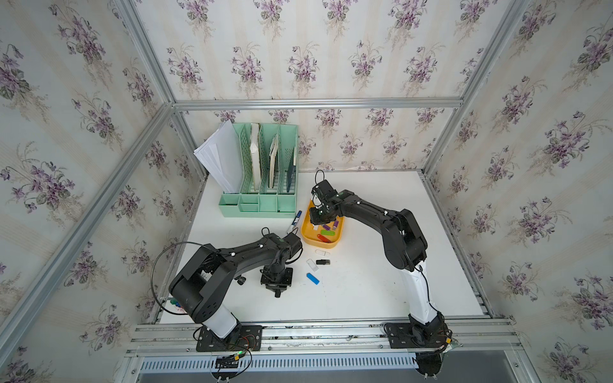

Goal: Put the usb flash drive into the storage box
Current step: Place the USB flash in the storage box, then move the storage box to the center of the board.

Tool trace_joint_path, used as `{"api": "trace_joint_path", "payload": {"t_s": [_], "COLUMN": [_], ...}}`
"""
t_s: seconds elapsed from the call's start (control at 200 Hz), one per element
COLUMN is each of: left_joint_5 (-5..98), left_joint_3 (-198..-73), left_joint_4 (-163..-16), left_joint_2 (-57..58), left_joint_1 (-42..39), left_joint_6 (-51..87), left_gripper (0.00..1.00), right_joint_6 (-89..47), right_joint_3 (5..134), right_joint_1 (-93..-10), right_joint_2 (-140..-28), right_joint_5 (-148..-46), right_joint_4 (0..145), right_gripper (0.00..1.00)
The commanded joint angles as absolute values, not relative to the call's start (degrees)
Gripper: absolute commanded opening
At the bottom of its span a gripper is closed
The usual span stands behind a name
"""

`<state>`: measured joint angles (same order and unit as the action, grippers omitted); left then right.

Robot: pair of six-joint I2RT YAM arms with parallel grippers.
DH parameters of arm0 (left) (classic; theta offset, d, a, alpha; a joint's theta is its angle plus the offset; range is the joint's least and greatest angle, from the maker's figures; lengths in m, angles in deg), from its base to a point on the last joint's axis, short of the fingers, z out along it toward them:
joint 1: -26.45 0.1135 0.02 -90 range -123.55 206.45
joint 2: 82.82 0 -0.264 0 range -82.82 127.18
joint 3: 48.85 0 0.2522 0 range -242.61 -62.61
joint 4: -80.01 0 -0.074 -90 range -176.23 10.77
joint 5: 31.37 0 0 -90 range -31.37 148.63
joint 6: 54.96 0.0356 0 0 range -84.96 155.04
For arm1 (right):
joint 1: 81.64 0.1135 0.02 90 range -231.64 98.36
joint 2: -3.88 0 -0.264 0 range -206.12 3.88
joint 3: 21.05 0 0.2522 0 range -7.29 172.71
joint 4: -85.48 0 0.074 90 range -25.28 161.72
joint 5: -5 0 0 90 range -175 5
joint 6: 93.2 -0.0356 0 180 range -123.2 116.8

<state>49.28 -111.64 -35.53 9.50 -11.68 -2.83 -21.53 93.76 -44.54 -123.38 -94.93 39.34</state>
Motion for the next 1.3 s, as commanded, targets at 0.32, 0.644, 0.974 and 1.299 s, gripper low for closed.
{"api": "trace_joint_path", "payload": {"t_s": [0.32, 0.644, 0.974, 1.299], "left_joint_5": [51.4, 51.3, 51.3, 51.4], "left_joint_3": [-110.6, -110.2, -112.3, -112.8], "left_joint_4": [-35.0, -35.0, -35.0, -34.7], "left_joint_2": [9.0, 8.3, 9.3, 9.3], "left_joint_1": [-10.9, -10.9, -10.6, -10.1], "left_joint_6": [-2.1, -2.2, -1.3, -0.9], "left_gripper": [0.3, 0.3, 0.3, 0.3], "right_joint_6": [-22.8, -22.5, -17.6, -16.2], "right_joint_3": [96.3, 94.4, 87.8, 78.6], "right_joint_1": [-44.6, -44.5, -45.3, -43.1], "right_joint_2": [-126.5, -122.2, -115.8, -110.4], "right_joint_5": [-98.9, -97.1, -96.7, -98.2], "right_joint_4": [38.5, 37.7, 29.5, 28.3], "right_gripper": [0.32, 0.46, 0.57, 0.6]}}
